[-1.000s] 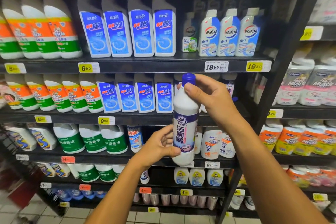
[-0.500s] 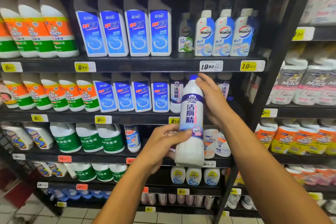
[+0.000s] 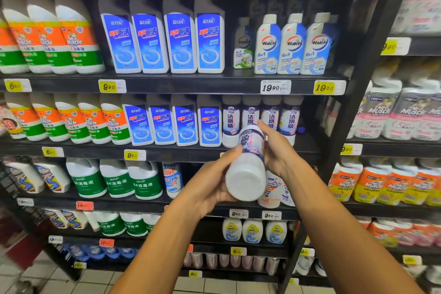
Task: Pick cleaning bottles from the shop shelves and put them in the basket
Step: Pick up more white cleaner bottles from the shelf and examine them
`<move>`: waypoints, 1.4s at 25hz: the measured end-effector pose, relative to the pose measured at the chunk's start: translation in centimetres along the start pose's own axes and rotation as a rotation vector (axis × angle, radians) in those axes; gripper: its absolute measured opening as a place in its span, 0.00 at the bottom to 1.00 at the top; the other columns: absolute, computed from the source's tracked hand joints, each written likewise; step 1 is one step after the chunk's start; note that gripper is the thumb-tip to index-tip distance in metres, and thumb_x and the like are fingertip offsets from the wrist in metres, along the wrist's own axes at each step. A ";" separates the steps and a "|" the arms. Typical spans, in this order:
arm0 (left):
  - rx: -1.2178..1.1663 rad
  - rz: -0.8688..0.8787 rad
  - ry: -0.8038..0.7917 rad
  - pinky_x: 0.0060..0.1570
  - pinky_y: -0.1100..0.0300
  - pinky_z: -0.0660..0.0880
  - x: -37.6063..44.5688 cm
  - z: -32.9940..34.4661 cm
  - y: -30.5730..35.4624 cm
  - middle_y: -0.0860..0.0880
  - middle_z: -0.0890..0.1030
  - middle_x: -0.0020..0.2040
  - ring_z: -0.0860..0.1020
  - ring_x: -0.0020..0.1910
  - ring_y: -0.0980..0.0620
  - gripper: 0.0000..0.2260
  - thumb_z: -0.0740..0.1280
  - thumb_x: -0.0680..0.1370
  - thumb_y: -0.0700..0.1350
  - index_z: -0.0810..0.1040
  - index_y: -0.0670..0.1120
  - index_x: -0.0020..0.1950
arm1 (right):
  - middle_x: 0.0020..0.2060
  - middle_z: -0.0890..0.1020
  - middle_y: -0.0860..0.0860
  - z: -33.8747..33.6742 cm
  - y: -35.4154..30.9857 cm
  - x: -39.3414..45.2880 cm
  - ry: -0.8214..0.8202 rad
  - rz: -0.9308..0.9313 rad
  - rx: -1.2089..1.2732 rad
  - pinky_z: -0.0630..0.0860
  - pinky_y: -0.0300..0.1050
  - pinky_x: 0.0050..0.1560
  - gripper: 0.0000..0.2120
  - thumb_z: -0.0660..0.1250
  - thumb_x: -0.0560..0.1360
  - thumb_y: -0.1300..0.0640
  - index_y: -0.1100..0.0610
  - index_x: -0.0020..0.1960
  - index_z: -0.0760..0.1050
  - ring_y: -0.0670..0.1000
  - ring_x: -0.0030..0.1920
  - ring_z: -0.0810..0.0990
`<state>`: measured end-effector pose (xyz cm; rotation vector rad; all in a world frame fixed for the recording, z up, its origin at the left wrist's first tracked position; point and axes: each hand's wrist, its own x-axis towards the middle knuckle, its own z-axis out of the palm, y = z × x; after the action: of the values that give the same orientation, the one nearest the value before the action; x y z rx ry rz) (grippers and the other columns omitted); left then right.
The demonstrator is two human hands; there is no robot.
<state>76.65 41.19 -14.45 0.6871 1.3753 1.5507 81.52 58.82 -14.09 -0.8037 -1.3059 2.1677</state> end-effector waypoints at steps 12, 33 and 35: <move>0.144 0.130 -0.039 0.41 0.60 0.80 -0.2 -0.6 -3.1 0.47 0.86 0.52 0.85 0.48 0.52 0.22 0.78 0.64 0.53 0.83 0.55 0.57 | 0.57 0.82 0.54 0.9 -1.8 -2.7 -0.056 -0.323 0.021 0.80 0.45 0.40 0.17 0.61 0.81 0.57 0.51 0.69 0.73 0.48 0.43 0.84; 0.408 0.320 0.200 0.47 0.58 0.79 -0.4 1.9 -4.2 0.55 0.86 0.47 0.83 0.47 0.56 0.23 0.76 0.60 0.62 0.81 0.56 0.53 | 0.42 0.84 0.59 1.1 -4.1 -3.3 -0.302 -0.197 0.133 0.82 0.49 0.40 0.27 0.58 0.79 0.37 0.62 0.52 0.78 0.54 0.39 0.83; 0.645 0.342 0.387 0.45 0.57 0.80 -0.5 2.5 -4.3 0.59 0.84 0.44 0.82 0.44 0.59 0.24 0.73 0.59 0.68 0.78 0.62 0.50 | 0.41 0.83 0.59 1.1 -4.3 -3.3 -0.262 -0.187 0.139 0.82 0.49 0.41 0.24 0.59 0.79 0.39 0.61 0.47 0.78 0.55 0.38 0.83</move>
<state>80.12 41.68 -17.94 1.0915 2.1845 1.5472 83.51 57.80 -9.07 -0.3371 -1.2782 2.2352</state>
